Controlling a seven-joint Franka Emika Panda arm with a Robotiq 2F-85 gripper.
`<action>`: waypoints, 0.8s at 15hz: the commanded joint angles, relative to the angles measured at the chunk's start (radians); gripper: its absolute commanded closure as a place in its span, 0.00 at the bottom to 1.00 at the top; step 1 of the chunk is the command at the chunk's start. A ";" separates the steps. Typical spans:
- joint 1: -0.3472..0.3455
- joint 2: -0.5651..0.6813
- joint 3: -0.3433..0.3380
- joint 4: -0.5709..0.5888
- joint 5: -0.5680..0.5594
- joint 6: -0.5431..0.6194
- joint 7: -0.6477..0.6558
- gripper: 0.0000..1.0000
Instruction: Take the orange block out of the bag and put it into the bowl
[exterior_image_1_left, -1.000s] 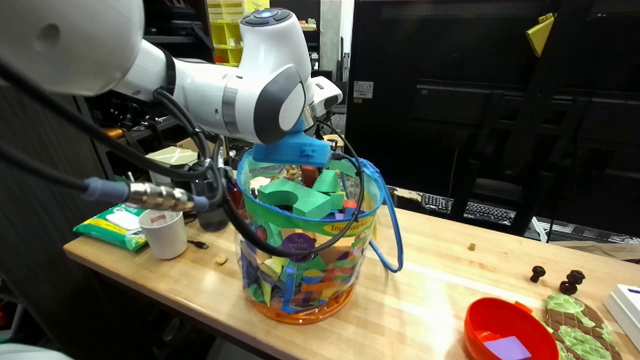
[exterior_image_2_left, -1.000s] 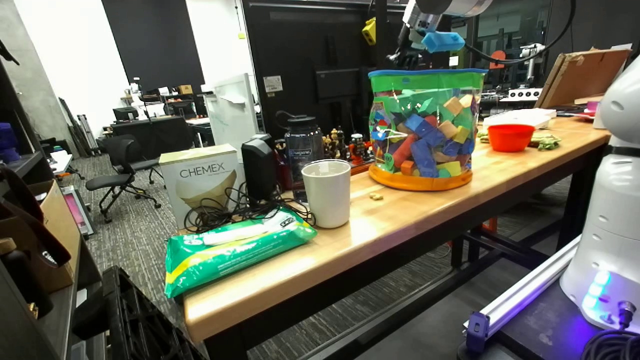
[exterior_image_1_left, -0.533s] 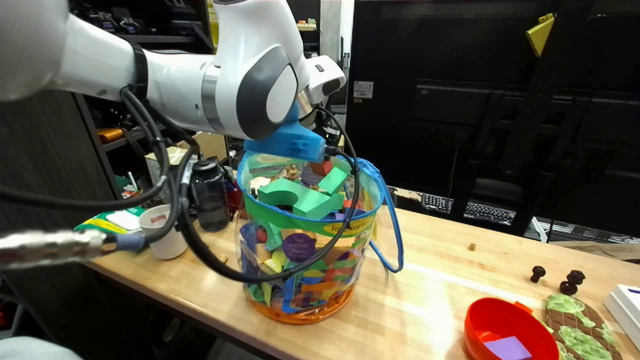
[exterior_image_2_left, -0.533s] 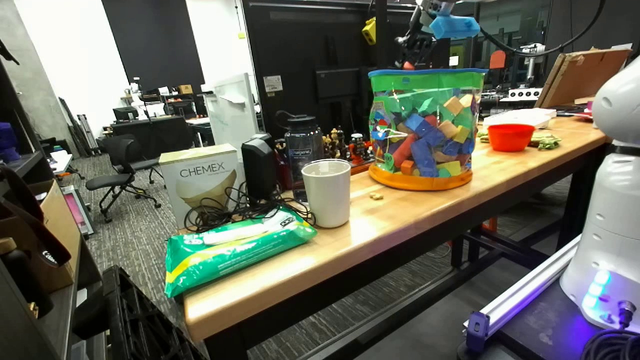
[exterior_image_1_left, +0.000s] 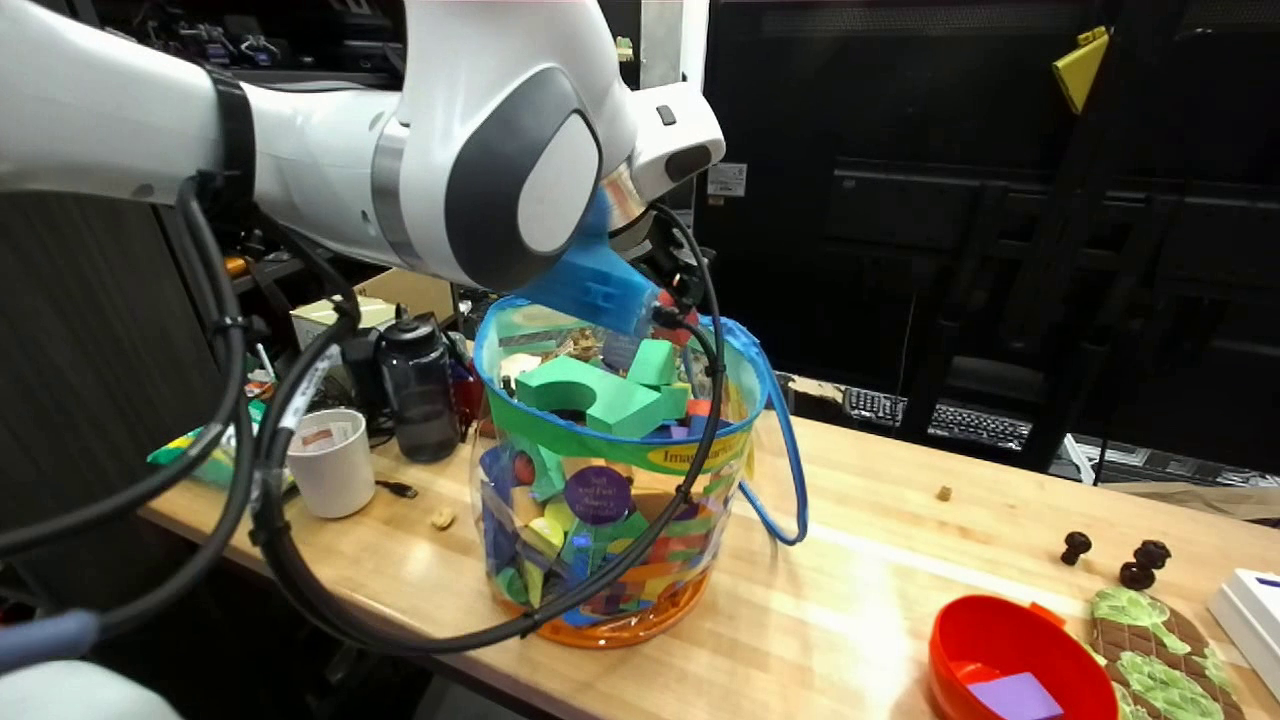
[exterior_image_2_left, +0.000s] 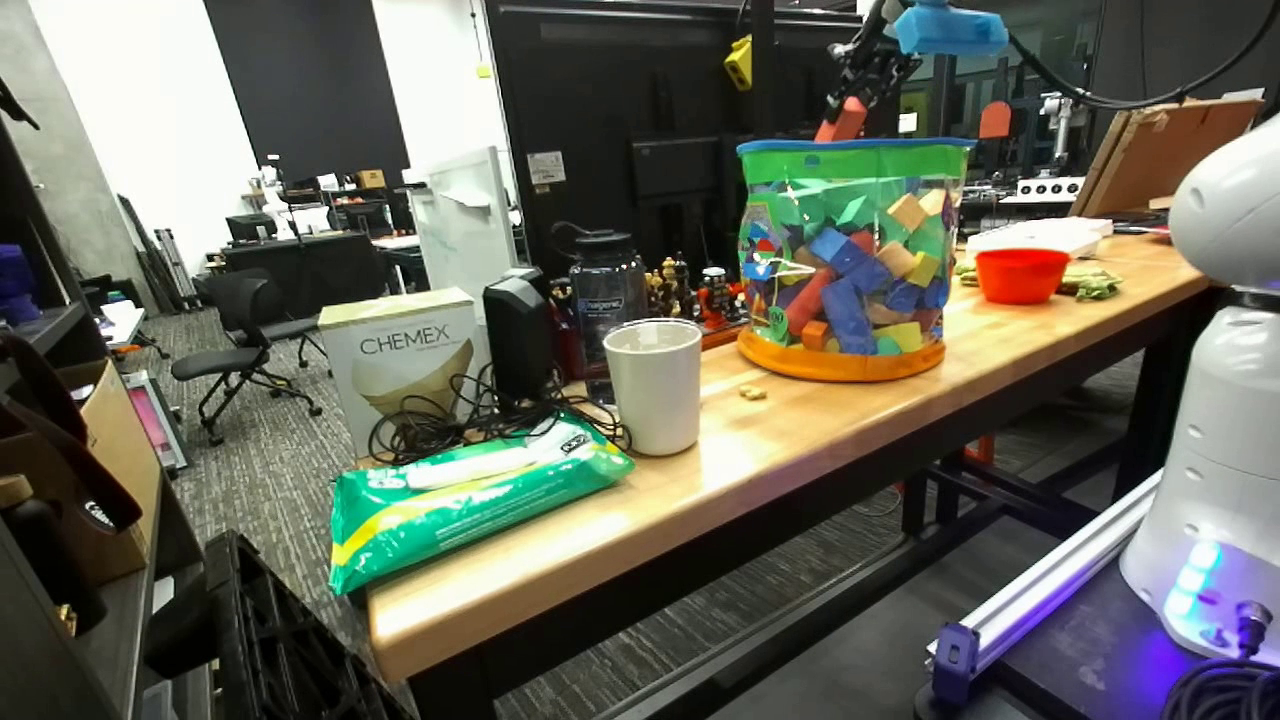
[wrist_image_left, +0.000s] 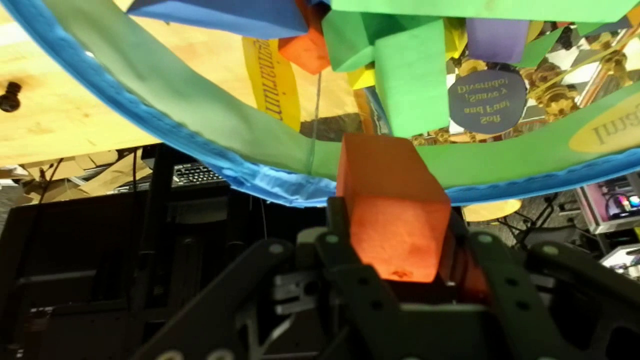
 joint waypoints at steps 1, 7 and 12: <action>-0.045 -0.069 -0.012 -0.038 0.014 0.023 0.054 0.84; -0.202 -0.101 -0.008 -0.054 0.007 0.048 0.190 0.84; -0.331 -0.097 0.020 -0.105 0.006 0.082 0.309 0.84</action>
